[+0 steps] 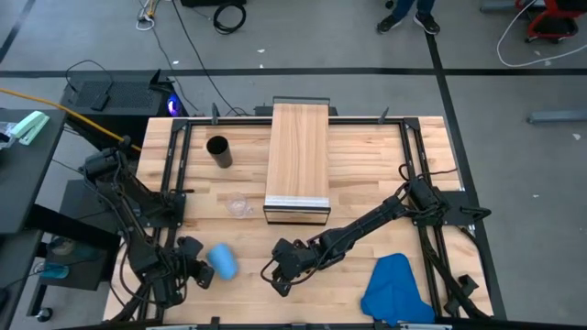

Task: Stack small to large cups/mugs on shelf
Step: Move the blue cup to the middle left of the table

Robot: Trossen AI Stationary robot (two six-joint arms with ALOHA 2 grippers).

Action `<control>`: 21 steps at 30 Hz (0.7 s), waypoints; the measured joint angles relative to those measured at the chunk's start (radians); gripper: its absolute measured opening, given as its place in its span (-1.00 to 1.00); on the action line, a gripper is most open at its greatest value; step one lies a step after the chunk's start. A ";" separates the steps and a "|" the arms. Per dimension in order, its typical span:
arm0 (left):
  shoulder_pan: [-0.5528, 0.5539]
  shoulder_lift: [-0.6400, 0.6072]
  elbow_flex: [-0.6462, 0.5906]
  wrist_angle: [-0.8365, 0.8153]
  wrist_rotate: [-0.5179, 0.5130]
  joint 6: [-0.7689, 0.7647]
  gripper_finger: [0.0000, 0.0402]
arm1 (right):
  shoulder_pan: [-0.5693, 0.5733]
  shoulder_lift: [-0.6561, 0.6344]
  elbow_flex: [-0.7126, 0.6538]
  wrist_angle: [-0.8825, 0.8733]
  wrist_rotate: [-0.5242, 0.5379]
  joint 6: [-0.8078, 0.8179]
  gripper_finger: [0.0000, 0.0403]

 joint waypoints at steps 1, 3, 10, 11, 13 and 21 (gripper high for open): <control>0.000 0.000 0.000 0.001 0.000 0.001 -0.32 | 0.000 0.000 0.000 0.000 0.000 0.000 -0.96; 0.000 0.000 0.000 0.008 -0.005 0.002 -0.30 | -0.006 0.000 0.000 0.000 0.000 -0.003 -0.96; 0.000 0.000 0.000 0.140 -0.060 0.033 -0.24 | -0.036 0.000 0.000 0.078 -0.009 -0.039 -0.95; 0.000 0.000 0.000 0.150 -0.062 0.040 -0.24 | -0.042 0.000 0.000 0.095 -0.018 -0.050 -0.95; 0.000 0.000 0.000 0.153 -0.096 0.034 -0.25 | -0.054 0.000 0.003 0.119 -0.031 -0.074 -0.95; 0.002 -0.081 0.032 0.033 -0.187 0.039 -0.30 | -0.075 0.001 0.059 0.098 -0.105 -0.171 -0.95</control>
